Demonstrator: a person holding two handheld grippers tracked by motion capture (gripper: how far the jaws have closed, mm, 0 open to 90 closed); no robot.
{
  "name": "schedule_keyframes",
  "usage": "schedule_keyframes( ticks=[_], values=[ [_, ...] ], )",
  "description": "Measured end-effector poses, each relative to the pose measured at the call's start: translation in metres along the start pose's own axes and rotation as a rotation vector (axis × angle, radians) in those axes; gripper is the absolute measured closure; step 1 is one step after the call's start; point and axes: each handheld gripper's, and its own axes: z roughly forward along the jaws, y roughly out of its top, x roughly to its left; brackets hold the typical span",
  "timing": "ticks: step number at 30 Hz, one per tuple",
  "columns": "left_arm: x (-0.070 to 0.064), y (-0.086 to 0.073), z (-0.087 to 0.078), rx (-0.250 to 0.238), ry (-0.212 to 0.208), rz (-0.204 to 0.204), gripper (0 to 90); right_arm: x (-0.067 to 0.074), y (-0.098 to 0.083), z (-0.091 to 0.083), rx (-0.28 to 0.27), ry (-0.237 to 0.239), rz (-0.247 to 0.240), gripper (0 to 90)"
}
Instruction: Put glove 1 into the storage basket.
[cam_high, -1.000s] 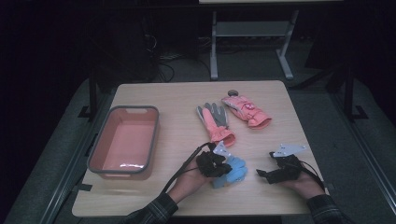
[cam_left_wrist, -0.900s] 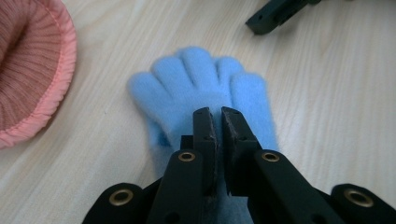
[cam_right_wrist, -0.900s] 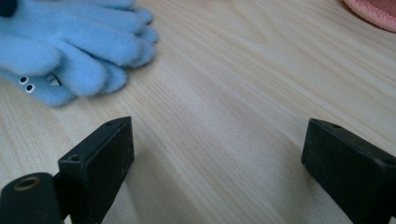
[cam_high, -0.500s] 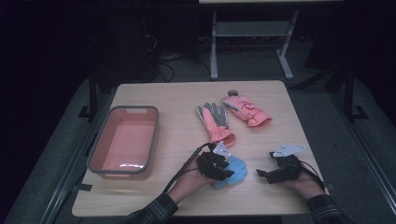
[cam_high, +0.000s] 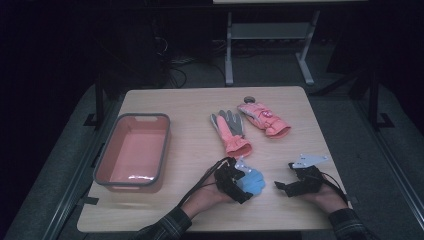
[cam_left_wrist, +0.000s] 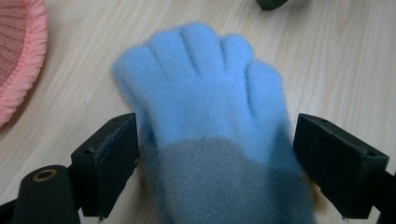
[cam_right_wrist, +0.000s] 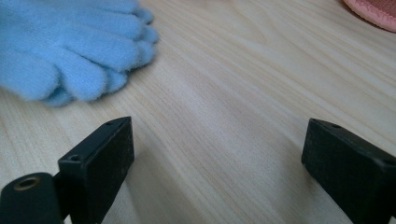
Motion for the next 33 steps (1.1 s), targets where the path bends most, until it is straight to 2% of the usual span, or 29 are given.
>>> schedule_keyframes(
  ticks=[1,2,3,4,5,6,9,18,22,25,27,33],
  values=[
    [0.0,0.0,0.001,0.002,0.004,0.002,14.1,0.0,0.0,0.0,0.0,0.0,0.0,8.6],
    [0.0,-0.001,0.001,0.018,0.007,0.022,14.1,0.0,0.0,0.0,0.0,0.0,0.0,8.6],
    [0.0,-0.001,0.002,0.025,0.01,0.026,14.1,0.0,0.0,0.0,0.0,0.0,0.0,8.6],
    [-0.002,-0.001,0.003,0.012,0.015,0.014,14.3,0.0,0.0,0.0,0.001,0.0,0.0,8.6],
    [-0.002,-0.001,0.002,0.028,0.023,0.044,14.7,0.0,0.0,0.0,0.001,0.0,0.0,8.6],
    [-0.003,-0.002,0.003,0.02,0.033,0.045,15.4,0.0,0.0,0.0,0.0,0.0,-0.001,8.6],
    [-0.003,-0.003,0.001,0.022,0.05,0.072,22.9,0.0,0.0,0.0,0.001,0.0,0.0,8.6],
    [0.005,-0.007,-0.005,-0.005,0.045,0.071,45.9,0.0,0.0,0.0,0.001,0.0,0.0,8.6],
    [0.011,-0.008,-0.008,-0.014,-0.003,0.05,61.9,0.0,0.0,0.0,0.001,0.0,0.0,8.6],
    [0.014,-0.01,-0.008,-0.04,-0.037,0.013,70.2,0.0,0.0,0.0,0.0,0.001,-0.001,8.6],
    [0.016,-0.011,-0.008,-0.048,-0.045,0.01,72.4,0.0,0.0,0.0,0.0,0.001,0.0,8.6],
    [0.021,-0.012,-0.01,-0.065,-0.092,-0.041,74.6,0.0,0.0,0.0,0.0,0.001,-0.001,8.6]
  ],
)
